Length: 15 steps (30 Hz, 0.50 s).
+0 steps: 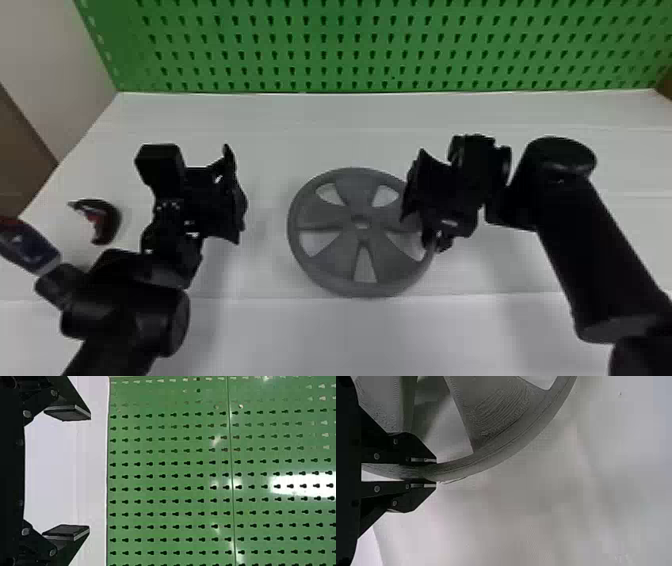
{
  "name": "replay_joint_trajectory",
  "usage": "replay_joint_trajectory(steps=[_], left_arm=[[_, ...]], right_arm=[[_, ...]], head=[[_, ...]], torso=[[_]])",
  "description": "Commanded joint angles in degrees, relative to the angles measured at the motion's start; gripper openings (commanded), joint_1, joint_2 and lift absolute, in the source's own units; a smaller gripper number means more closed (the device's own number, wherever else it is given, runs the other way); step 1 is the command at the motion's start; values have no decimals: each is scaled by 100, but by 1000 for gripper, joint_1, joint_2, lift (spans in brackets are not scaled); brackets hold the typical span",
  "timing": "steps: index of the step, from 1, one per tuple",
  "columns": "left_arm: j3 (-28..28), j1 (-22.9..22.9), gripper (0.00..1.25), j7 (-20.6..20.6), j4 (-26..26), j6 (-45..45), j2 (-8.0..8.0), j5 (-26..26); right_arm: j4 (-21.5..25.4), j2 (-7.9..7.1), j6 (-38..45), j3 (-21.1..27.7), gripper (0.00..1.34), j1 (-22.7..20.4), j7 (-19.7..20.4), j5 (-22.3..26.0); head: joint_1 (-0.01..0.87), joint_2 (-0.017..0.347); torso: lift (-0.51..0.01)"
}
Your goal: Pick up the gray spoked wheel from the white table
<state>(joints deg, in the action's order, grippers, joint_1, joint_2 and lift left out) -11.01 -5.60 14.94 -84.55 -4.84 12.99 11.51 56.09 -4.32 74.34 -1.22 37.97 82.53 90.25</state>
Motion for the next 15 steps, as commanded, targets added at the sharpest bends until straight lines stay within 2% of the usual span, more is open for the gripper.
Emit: replay_joint_trajectory(steps=[1,3,7,12,15], left_arm=[[20,15,983,0,0,0,2,0],[20,24,983,0,0,0,2,0],[29,33,983,0,0,0,2,0],[29,33,983,0,0,0,2,0],[29,24,983,0,0,0,2,0]], right_arm=[[262,-7,230,175,250,44,9,-25],[306,-7,362,281,252,79,44,11],[377,-25,652,430,252,185,439,283],[561,-60,704,456,252,211,738,643],[605,-69,704,448,252,229,748,723]], head=[[806,44],[806,44],[806,44],[806,44],[806,44]], torso=[[-98],[-98],[-98],[-98],[-98]])
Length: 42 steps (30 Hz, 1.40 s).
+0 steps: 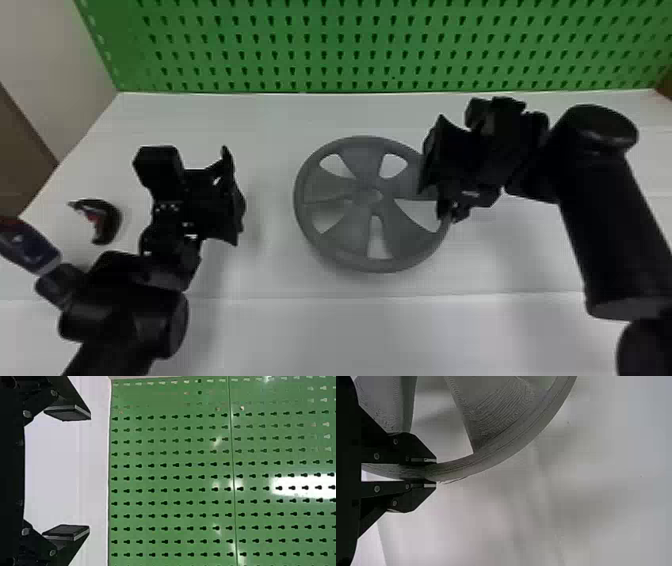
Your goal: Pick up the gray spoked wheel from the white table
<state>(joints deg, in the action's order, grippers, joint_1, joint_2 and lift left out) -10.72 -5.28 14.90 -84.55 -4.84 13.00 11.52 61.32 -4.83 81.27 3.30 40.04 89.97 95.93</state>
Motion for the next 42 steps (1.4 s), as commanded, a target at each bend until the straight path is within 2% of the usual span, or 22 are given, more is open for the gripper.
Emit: replay_joint_trajectory(steps=[1,15,22,23,26,29,33,34,35,38,39,41,42], left_arm=[[0,-8,983,4,0,0,0,9],[0,-8,983,4,-9,0,0,9],[-26,-35,983,4,0,0,-8,9],[-35,-35,983,4,0,0,-8,9],[-26,-43,983,4,0,0,-8,9],[-26,-43,983,-5,0,0,-8,17],[-35,-43,983,4,0,-9,-8,17],[-35,-52,983,-5,-9,-9,-8,17],[-35,-52,983,4,-9,0,-8,17],[-35,-52,983,4,-9,-9,-8,53],[-35,-61,983,4,-9,-9,-8,61],[-35,-61,983,-5,-9,-9,-8,61],[-35,-61,983,4,-18,-9,-8,70]], right_arm=[[82,-18,12,-4,252,21,5,163],[152,-44,-14,-4,252,-5,5,154],[486,-62,-76,-4,250,-58,5,-136],[539,-62,-85,4,250,-67,-120,-267],[776,-80,-85,31,250,-93,-1218,-1076],[1049,-71,-164,31,250,-128,-1763,-1656],[1383,-80,-340,-13,250,-207,-2721,-2482],[1523,-88,-454,-48,250,-260,-3125,-2799],[1594,-88,-551,-48,250,-304,-3292,-2904],[1778,-88,-832,-48,250,-453,-4119,-3467],[1849,-88,-937,-57,250,-506,-4497,-3809],[1980,-80,-1087,-83,250,-603,-4910,-4240],[2068,-71,-1271,-110,250,-691,-5375,-4653]], head=[[806,44],[806,44],[806,44],[806,44],[806,44],[806,44],[806,44],[806,44],[806,44],[806,44],[806,44],[806,44],[806,44]], torso=[[-98],[-98],[-98],[-98],[-98],[-98],[-98],[-98],[-98],[-98],[-98],[-98],[-98]])
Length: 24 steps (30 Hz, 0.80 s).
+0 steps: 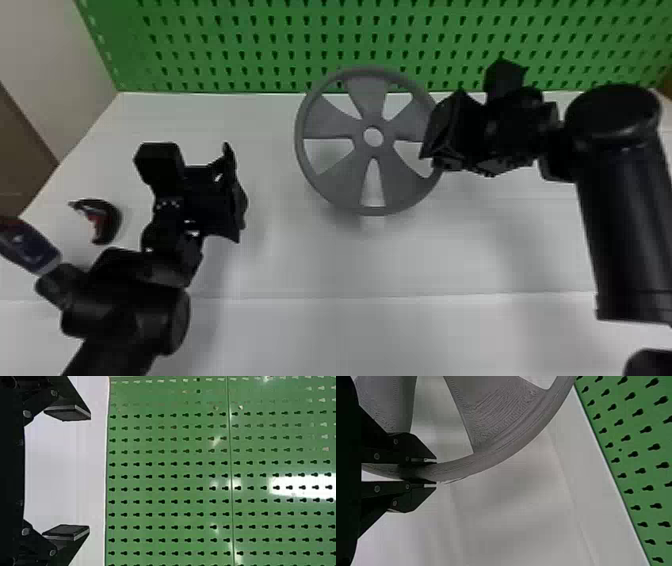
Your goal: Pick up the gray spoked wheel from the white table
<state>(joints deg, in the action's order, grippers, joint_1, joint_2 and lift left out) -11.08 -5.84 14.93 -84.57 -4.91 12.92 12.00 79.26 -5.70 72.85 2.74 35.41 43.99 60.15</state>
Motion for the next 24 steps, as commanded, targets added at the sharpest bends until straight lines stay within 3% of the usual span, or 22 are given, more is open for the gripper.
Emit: replay_joint_trajectory(steps=[1,5,8,14,24], left_arm=[[9,-5,983,1,-24,-10,0,31],[18,4,983,1,-59,-10,0,57],[18,-5,983,1,-94,-10,-9,101],[-17,-22,983,1,-138,-10,-9,136],[-26,-13,983,-8,-165,-10,-26,198]], right_arm=[[327,25,-596,-72,250,-316,-1094,-1313],[397,86,-1739,-151,250,-685,-2764,-2552],[389,156,-2407,-151,250,-869,-3450,-3255],[318,244,-3998,-274,250,-1265,-4038,-4151],[142,376,-6037,-415,250,-1739,-4284,-5215]], head=[[806,44],[806,44],[806,44],[806,44],[806,44]], torso=[[-98],[-98],[-98],[-98],[-98]])
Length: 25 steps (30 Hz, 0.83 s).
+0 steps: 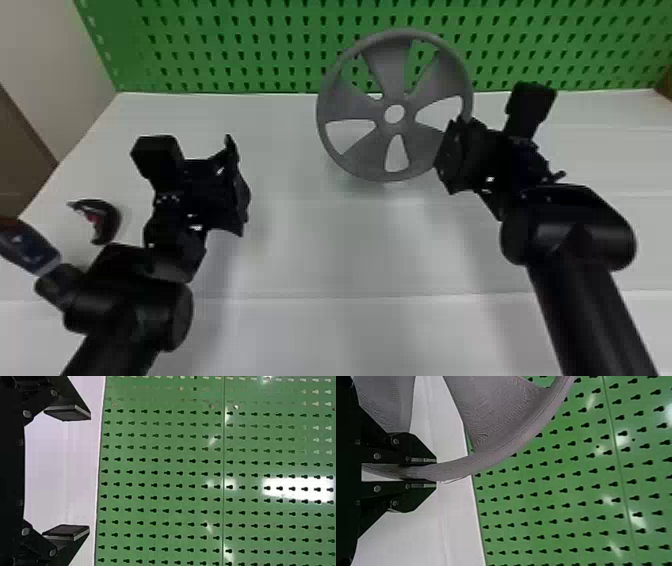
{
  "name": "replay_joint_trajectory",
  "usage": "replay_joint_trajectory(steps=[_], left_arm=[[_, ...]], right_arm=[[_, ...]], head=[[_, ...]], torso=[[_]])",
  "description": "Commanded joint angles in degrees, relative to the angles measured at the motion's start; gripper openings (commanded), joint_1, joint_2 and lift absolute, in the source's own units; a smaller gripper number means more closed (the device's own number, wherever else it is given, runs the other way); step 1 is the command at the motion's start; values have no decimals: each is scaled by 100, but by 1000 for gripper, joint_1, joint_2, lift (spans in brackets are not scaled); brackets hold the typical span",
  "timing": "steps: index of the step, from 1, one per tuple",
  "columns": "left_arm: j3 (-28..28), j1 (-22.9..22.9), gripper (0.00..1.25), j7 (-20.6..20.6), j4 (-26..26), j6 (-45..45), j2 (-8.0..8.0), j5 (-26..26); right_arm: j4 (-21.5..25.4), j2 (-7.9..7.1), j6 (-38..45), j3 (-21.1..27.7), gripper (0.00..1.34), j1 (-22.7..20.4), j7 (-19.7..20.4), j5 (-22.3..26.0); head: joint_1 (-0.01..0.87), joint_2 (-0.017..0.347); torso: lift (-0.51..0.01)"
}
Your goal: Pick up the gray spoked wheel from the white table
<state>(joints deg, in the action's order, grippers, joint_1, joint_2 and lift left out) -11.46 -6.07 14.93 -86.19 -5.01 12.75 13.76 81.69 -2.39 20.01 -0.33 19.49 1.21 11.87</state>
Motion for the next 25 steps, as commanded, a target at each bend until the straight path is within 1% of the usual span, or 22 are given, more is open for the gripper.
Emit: replay_joint_trajectory(steps=[1,3,5,8,9,12,17,21,25], left_arm=[[12,9,983,1,-4,0,-9,21],[12,9,983,-8,-12,0,-18,21],[12,9,983,1,-12,0,-35,21],[12,9,983,1,-12,0,-53,21],[12,9,983,1,-12,0,-62,21],[21,9,983,1,-4,0,-79,13],[38,9,983,1,-12,0,-106,4],[38,9,983,1,-4,18,-115,13],[21,-9,983,-8,-12,18,-115,4]], right_arm=[[-127,63,-955,-125,250,-182,-6,-527],[-170,98,-1316,-152,250,-253,-6,-800],[-179,160,-1421,-125,250,-288,-6,-923],[-267,222,-1940,-108,249,-367,2,-1213],[-285,244,-2080,-99,249,-411,2,-1248],[-285,244,-2300,-37,249,-507,73,-1345],[-302,244,-2414,-29,249,-587,178,-1459],[-302,244,-2555,-55,249,-657,354,-1477],[-302,244,-2555,-73,249,-674,363,-1494]], head=[[806,44],[806,44],[806,44],[806,44],[806,44],[806,44],[806,44],[806,44],[806,44]], torso=[[-98],[-98],[-98],[-98],[-98],[-98],[-98],[-98],[-98]])
